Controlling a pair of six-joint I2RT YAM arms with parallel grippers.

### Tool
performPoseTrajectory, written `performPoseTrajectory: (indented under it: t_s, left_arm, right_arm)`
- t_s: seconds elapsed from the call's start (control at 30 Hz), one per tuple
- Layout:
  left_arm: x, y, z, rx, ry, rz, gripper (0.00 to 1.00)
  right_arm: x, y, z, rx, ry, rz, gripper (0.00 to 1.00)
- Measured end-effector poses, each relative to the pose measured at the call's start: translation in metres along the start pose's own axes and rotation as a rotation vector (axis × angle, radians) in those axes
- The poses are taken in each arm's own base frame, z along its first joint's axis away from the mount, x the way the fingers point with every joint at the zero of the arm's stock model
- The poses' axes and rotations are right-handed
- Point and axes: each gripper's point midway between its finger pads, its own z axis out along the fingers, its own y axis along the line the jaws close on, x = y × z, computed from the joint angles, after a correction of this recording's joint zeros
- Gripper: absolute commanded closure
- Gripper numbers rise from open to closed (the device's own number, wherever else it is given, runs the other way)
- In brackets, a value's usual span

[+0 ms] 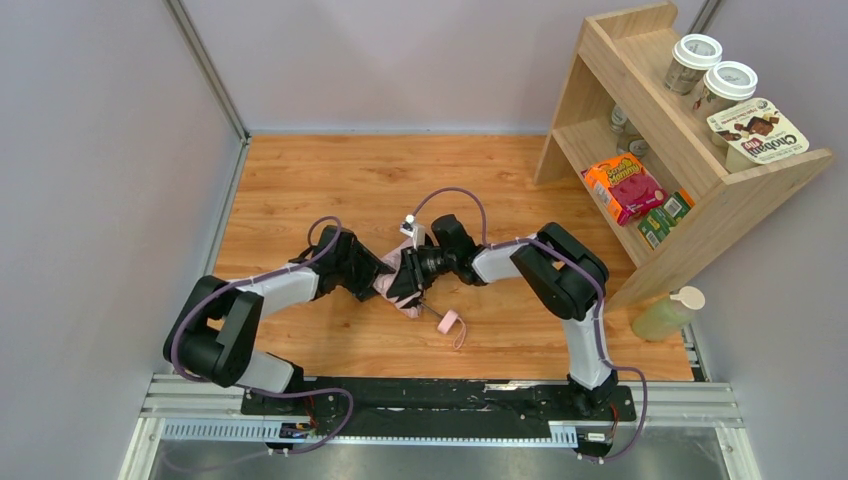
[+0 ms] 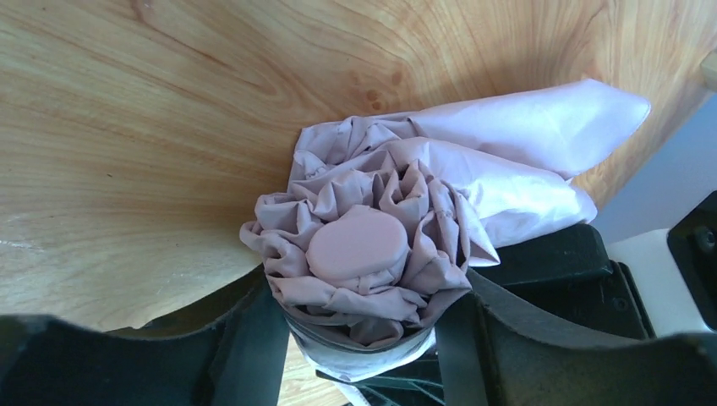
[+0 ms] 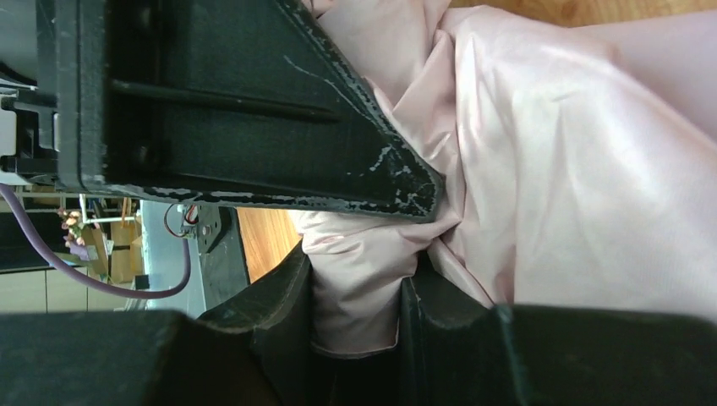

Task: Put away the umbrella

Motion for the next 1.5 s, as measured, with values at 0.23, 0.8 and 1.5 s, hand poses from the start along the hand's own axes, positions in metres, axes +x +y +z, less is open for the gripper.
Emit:
performPoseTrajectory:
  t_s: [0.23, 0.8, 1.5]
  left_arm:
    - [0.001, 0.005, 0.004, -0.030, 0.011, -0.033, 1.00]
    - [0.016, 0.016, -0.002, -0.060, 0.065, -0.036, 1.00]
    - [0.017, 0.018, -0.004, -0.081, 0.081, -0.059, 1.00]
  right_arm:
    - [0.000, 0.001, -0.002, 0.029, 0.072, 0.015, 0.98]
    - [-0.007, 0.052, -0.023, 0.557, 0.027, -0.471, 0.09]
    - [0.001, 0.011, -0.003, 1.133, -0.013, -0.919, 0.99]
